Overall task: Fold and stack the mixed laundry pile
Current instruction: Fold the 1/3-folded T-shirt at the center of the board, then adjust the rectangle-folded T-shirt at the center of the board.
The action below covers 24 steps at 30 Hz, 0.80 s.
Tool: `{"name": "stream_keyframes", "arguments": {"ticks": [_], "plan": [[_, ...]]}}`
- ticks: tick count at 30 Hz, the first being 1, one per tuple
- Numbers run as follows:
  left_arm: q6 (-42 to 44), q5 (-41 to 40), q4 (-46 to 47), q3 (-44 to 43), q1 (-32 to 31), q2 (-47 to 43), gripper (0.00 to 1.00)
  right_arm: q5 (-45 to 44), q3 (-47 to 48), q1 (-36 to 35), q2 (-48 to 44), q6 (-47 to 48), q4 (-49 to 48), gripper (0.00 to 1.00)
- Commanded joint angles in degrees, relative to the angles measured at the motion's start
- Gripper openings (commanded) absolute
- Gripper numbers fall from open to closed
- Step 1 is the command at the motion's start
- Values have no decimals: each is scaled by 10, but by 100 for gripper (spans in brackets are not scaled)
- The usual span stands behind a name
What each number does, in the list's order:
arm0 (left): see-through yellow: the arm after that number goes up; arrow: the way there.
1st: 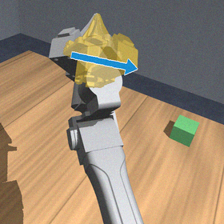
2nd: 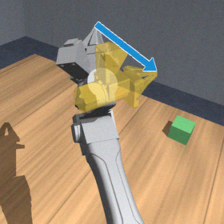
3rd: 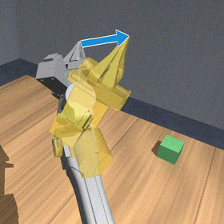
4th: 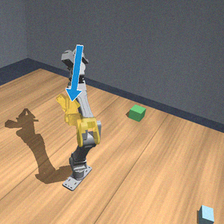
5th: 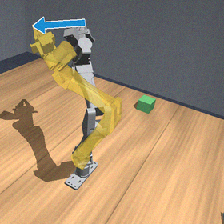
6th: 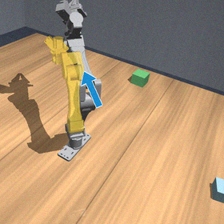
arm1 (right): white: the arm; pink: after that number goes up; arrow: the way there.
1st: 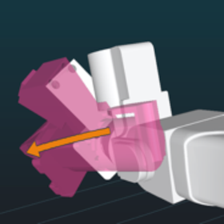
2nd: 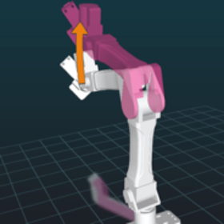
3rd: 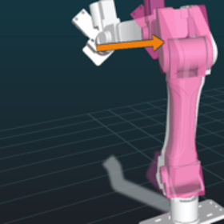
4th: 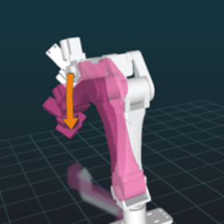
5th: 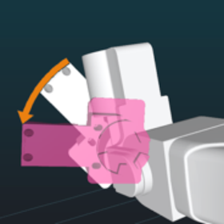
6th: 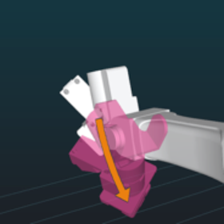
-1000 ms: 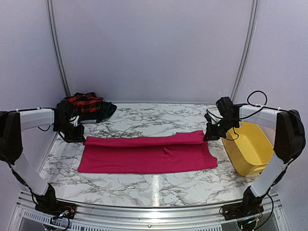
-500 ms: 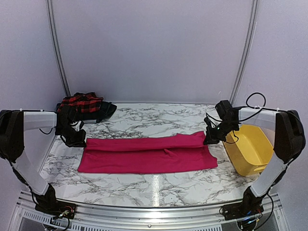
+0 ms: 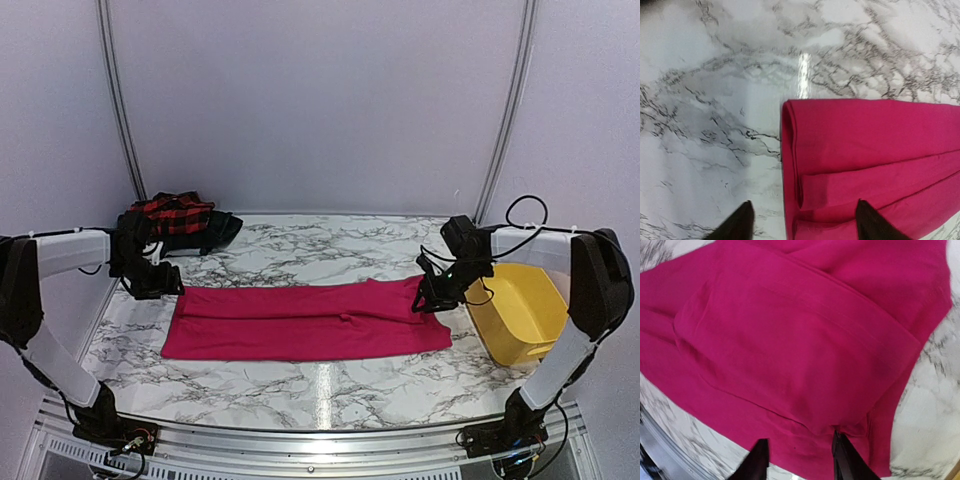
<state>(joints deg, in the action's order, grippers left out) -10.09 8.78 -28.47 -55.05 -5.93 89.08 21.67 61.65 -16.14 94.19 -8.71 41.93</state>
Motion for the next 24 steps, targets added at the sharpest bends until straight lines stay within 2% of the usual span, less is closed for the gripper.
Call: {"name": "stream_keyframes", "arguments": {"ticks": [1,3,8,17,24], "plan": [[5,8,52,-22,1,-92,91,-1,39,23,-39,13,34,48],[-1,34,86,-25,-3,-120,98,1,61,41,-44,21,31,50],[12,42,147,-69,-77,-114,99,-7,134,61,17,36,26,48],[71,55,150,-284,-274,139,99,35,212,95,138,24,15,41],[52,97,140,-500,-367,350,91,61,201,109,157,4,-6,39]]}}
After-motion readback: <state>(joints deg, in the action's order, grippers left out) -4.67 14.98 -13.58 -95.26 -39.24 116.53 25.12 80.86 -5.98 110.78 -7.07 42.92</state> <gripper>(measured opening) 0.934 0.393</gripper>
